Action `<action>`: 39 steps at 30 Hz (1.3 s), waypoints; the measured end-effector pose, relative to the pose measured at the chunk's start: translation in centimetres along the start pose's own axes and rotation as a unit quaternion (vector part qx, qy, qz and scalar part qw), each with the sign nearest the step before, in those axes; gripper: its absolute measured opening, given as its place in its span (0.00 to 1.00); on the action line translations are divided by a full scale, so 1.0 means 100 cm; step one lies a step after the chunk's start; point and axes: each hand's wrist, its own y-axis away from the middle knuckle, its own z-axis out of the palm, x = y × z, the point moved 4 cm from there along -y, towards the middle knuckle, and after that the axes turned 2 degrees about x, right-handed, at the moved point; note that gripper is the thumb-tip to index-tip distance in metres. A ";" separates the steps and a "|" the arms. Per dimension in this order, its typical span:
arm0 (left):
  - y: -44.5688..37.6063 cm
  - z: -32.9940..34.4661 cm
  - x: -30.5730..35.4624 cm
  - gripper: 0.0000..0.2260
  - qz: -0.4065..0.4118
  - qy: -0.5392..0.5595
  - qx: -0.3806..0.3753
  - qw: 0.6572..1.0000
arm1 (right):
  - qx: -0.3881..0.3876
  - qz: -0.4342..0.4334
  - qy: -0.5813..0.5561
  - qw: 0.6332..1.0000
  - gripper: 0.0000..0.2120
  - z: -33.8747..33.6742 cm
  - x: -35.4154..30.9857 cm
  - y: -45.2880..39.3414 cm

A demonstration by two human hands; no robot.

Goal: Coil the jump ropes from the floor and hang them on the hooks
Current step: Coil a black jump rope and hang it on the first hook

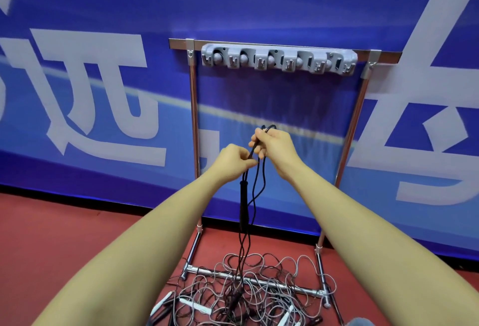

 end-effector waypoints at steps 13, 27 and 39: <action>-0.020 -0.042 0.036 0.16 0.014 0.121 0.148 0.982 | -0.109 0.012 0.199 0.974 0.11 0.010 0.036 0.021; 0.013 0.000 -0.004 0.18 0.004 0.056 -0.021 0.998 | 0.001 -0.008 0.019 1.000 0.13 -0.003 0.016 -0.006; 0.019 0.017 -0.007 0.10 0.070 0.030 -0.043 0.996 | 0.118 0.078 -0.151 0.978 0.18 -0.024 -0.002 0.003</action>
